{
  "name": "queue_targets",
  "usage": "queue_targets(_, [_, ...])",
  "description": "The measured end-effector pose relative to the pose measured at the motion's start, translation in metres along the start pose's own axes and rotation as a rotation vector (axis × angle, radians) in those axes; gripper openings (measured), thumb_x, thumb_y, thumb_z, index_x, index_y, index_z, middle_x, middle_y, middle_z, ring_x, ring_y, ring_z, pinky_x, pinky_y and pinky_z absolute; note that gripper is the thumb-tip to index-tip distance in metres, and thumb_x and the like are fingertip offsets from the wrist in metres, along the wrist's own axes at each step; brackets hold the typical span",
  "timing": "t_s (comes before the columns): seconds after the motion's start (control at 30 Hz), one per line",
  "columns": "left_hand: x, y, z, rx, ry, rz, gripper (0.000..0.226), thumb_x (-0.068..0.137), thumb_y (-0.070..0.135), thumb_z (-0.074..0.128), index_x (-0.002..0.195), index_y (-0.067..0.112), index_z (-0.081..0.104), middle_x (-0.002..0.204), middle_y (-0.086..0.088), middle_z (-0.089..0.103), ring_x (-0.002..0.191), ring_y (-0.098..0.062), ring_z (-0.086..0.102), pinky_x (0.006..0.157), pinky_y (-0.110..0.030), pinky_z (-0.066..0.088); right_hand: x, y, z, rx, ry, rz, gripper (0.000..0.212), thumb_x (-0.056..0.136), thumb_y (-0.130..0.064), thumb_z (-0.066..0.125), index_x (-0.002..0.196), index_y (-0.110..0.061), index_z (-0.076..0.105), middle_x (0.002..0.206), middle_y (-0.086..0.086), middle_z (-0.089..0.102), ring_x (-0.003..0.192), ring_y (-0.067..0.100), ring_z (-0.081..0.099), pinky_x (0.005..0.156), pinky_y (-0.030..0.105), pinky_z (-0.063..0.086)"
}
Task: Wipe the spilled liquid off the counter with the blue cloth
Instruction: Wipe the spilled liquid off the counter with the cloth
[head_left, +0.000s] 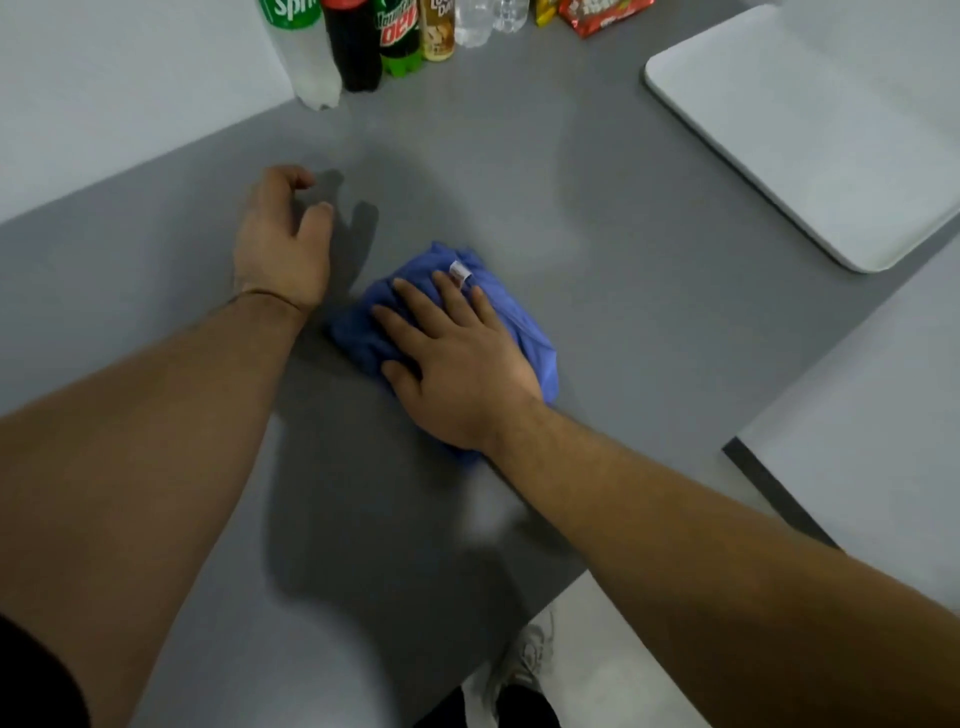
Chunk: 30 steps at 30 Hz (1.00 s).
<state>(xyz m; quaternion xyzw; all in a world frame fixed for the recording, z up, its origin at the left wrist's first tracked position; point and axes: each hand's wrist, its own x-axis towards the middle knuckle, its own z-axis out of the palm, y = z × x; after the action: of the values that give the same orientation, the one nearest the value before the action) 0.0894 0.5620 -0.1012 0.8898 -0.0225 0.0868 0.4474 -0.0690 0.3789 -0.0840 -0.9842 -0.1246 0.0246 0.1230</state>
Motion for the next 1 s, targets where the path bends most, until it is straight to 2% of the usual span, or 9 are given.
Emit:
queue_targets(0.27, [-0.001,0.001,0.0,0.061,-0.017,0.024,0.036,0.088,0.046,0.055,0.122,0.036,0.055,0.12,-0.011,0.067,0.11,-0.033,0.063,0.097,-0.048,0.052,-0.085,0.012,-0.002,0.066,-0.004,0.123,0.058,0.104,-0.051,0.036,0.16,-0.035,0.032,0.171,-0.006,0.021,0.159,0.031,0.004,0.126,0.055,0.009])
queue_targets(0.4, [-0.003,0.0,-0.002,0.078,-0.026,0.056,0.039,0.088,0.044,0.055,0.125,0.03,0.055,0.121,-0.013,0.066,0.11,-0.035,0.062,0.096,-0.049,0.051,-0.111,0.038,-0.006,0.025,-0.01,0.193,0.058,0.105,-0.053,0.031,0.161,-0.036,0.027,0.172,-0.008,0.017,0.16,0.028,0.002,0.126,0.053,0.01])
queue_targets(0.47, [-0.004,0.003,-0.003,0.061,-0.034,0.085,0.034,0.087,0.042,0.055,0.12,0.036,0.057,0.121,-0.015,0.065,0.111,-0.035,0.062,0.097,-0.049,0.05,-0.122,0.059,-0.011,0.012,-0.005,0.248,0.058,0.106,-0.054,0.028,0.162,-0.038,0.023,0.172,-0.01,0.014,0.16,0.026,-0.002,0.128,0.052,0.008])
queue_targets(0.57, [-0.007,0.007,-0.007,0.078,-0.063,0.144,0.028,0.087,0.039,0.055,0.11,0.052,0.049,0.123,-0.02,0.063,0.114,-0.037,0.061,0.1,-0.05,0.048,-0.131,0.09,-0.017,-0.009,-0.003,0.333,0.058,0.107,-0.056,0.023,0.163,-0.04,0.018,0.172,-0.012,0.009,0.159,0.022,-0.01,0.129,0.049,0.002])
queue_targets(0.67, [-0.011,0.014,-0.01,0.123,-0.122,0.19,0.035,0.086,0.04,0.054,0.118,0.053,0.044,0.128,-0.018,0.06,0.118,-0.04,0.057,0.1,-0.052,0.046,-0.13,0.118,-0.024,-0.015,0.0,0.408,0.059,0.107,-0.058,0.02,0.163,-0.041,0.014,0.172,-0.012,0.007,0.158,0.02,-0.013,0.128,0.046,-0.004])
queue_targets(0.77, [-0.027,0.033,-0.001,0.167,-0.171,0.297,0.042,0.086,0.041,0.054,0.124,0.053,0.04,0.13,-0.017,0.058,0.121,-0.042,0.054,0.103,-0.051,0.044,-0.127,0.142,-0.031,-0.003,0.042,0.499,0.06,0.106,-0.059,0.02,0.163,-0.04,0.017,0.173,-0.01,0.01,0.159,0.022,-0.008,0.129,0.047,-0.003])
queue_targets(0.83, [-0.045,0.056,0.017,0.124,-0.219,0.36,0.043,0.086,0.039,0.056,0.126,0.046,0.045,0.132,-0.018,0.058,0.123,-0.041,0.054,0.109,-0.05,0.041,-0.123,0.16,-0.036,-0.015,0.07,0.563,0.063,0.104,-0.063,0.019,0.163,-0.039,0.02,0.172,-0.006,0.013,0.159,0.025,-0.004,0.128,0.047,-0.004])
queue_targets(0.93, [-0.069,0.09,0.054,0.154,-0.271,0.452,0.045,0.083,0.032,0.059,0.123,0.01,0.061,0.133,-0.02,0.061,0.124,-0.042,0.056,0.112,-0.053,0.042,-0.117,0.19,-0.042,-0.044,0.078,0.645,0.067,0.102,-0.067,0.017,0.163,-0.039,0.019,0.173,-0.003,0.011,0.159,0.03,-0.002,0.128,0.05,-0.002])
queue_targets(1.0, [-0.073,0.109,0.075,0.184,-0.273,0.49,0.047,0.081,0.03,0.062,0.12,0.003,0.062,0.133,-0.019,0.063,0.125,-0.042,0.057,0.11,-0.06,0.041,-0.114,0.21,-0.046,-0.053,0.094,0.697,0.07,0.101,-0.069,0.016,0.163,-0.038,0.016,0.173,-0.002,0.011,0.159,0.033,-0.002,0.128,0.051,-0.001])
